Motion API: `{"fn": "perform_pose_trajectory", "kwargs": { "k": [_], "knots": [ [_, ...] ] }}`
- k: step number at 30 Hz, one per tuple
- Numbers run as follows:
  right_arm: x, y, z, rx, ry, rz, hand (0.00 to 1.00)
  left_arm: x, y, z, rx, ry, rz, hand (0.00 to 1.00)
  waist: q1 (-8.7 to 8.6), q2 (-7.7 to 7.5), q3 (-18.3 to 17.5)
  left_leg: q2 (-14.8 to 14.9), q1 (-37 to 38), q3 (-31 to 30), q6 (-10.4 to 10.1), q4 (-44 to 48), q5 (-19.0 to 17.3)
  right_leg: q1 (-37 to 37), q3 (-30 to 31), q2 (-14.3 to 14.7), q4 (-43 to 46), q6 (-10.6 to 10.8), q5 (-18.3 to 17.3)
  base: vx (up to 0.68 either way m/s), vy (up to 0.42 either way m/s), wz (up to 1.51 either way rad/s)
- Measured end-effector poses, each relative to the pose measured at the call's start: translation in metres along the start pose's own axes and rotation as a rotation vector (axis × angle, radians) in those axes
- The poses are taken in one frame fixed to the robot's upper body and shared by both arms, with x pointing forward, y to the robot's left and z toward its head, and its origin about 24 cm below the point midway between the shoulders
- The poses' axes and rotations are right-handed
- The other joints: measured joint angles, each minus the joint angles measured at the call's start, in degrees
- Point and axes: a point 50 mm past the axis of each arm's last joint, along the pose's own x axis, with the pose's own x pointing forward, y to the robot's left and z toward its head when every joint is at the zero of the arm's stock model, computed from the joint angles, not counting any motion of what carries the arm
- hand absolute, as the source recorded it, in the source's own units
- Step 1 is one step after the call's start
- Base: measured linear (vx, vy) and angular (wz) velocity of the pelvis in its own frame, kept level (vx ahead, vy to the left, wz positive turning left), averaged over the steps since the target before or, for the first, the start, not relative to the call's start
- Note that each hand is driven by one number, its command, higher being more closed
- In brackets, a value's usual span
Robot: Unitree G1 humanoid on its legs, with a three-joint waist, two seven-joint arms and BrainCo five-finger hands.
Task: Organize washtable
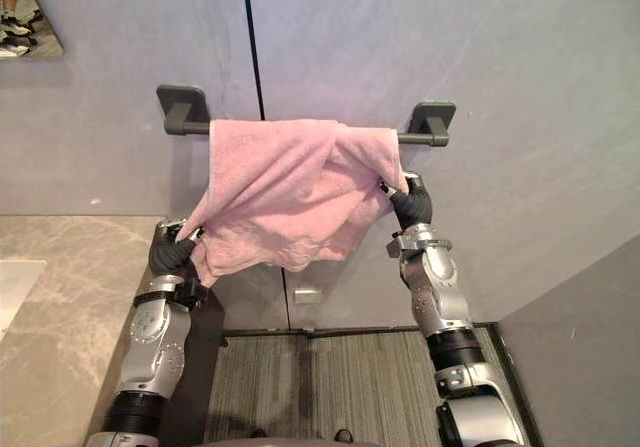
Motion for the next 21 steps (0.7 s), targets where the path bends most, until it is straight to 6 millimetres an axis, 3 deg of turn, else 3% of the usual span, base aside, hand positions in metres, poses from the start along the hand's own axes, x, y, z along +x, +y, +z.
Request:
{"fn": "perform_pose_trajectory", "kwargs": {
  "k": [21],
  "knots": [
    [-0.003,0.004,-0.008,0.209,-0.059,-0.135,1.00,-0.004,-0.012,-0.010,-0.069,0.032,0.016,1.00,-0.30,0.29,0.19,-0.61,0.67,-0.61,0.05,-0.44,-0.04,0.14,-0.59,-0.73,1.21,0.57,-1.31,0.00,0.000,0.01]
  ]
}}
